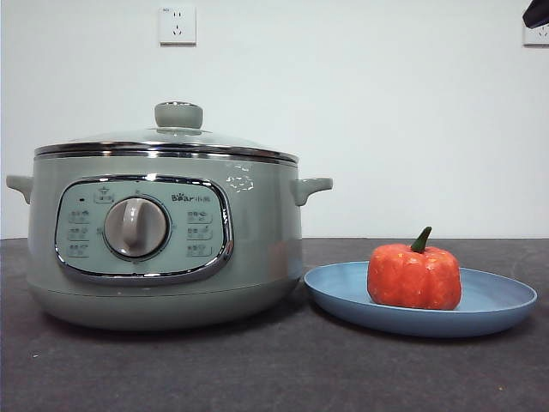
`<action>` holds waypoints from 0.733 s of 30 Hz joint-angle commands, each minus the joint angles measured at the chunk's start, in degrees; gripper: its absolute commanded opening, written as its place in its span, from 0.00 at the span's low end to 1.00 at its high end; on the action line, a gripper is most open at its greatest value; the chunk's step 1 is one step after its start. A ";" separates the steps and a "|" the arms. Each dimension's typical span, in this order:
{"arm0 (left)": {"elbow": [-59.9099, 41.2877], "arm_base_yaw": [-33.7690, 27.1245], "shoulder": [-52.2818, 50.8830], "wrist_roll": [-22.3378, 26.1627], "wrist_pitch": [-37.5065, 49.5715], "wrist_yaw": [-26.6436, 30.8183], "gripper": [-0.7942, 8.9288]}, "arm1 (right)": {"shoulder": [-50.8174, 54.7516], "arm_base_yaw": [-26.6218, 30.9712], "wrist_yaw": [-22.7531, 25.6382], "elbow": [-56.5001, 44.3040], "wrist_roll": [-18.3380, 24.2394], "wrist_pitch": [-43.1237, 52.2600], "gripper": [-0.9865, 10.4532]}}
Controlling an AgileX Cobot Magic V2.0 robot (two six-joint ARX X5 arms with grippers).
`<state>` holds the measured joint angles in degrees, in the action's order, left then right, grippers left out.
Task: Take the pumpkin out from the steamer,put the pumpkin in the blue plate,close the lid
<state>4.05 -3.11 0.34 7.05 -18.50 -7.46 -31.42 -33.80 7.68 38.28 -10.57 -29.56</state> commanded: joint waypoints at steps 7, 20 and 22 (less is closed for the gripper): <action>-3.91 -0.44 -0.26 0.26 9.77 0.00 0.08 | 0.02 -0.09 0.15 -0.28 -0.48 0.35 0.09; -3.91 -0.44 -0.24 0.04 8.63 -0.09 0.08 | 0.02 -0.07 0.15 -0.28 -0.48 0.35 0.09; -3.91 -0.44 -0.24 0.04 8.63 -0.09 0.08 | 0.02 -0.07 0.15 -0.28 -0.48 0.35 0.09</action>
<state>1.06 -3.33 0.27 7.03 -10.02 -7.49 -31.42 -33.80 7.68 38.28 -10.57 -29.56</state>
